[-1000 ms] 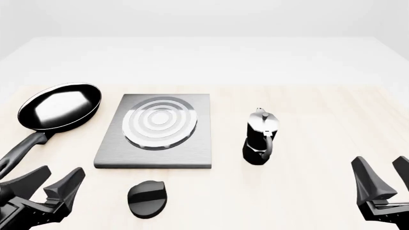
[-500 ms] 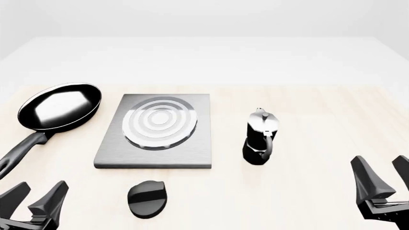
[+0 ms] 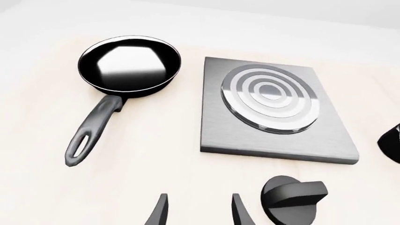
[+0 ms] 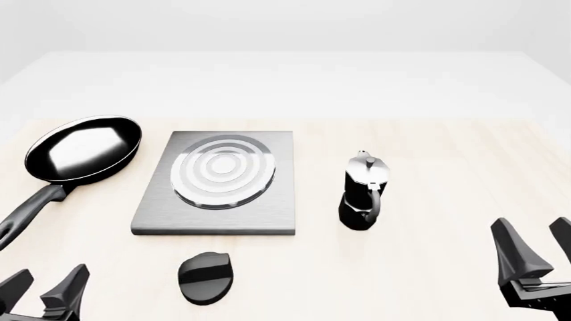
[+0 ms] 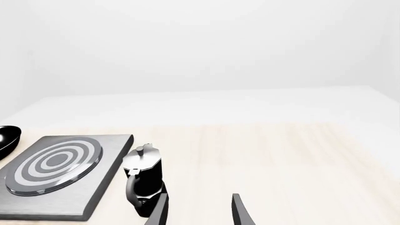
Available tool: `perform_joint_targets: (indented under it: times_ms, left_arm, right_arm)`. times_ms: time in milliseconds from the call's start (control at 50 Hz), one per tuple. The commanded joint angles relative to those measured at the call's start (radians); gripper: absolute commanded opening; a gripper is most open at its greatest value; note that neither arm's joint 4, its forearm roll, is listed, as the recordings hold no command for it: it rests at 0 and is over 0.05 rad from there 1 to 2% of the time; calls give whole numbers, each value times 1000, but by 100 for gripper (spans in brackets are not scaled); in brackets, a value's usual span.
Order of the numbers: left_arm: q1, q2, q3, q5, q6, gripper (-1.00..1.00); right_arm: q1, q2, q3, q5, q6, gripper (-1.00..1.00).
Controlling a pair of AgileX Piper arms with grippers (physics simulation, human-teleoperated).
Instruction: Turn on the stove.
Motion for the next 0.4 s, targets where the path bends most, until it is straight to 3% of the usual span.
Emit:
perform_joint_targets:
  times_ms: [20,80,400]
  left_arm:
    - [51,-2,2,31,33,100]
    - [105,-2,2,34,49,100]
    - [189,-2,2,44,67,100]
  right_arm:
    - [0,-9,0,7,-3,100]
    - [-1,-4,0,2,-6,100]
    - [-2,-19,0,15,-6,100]
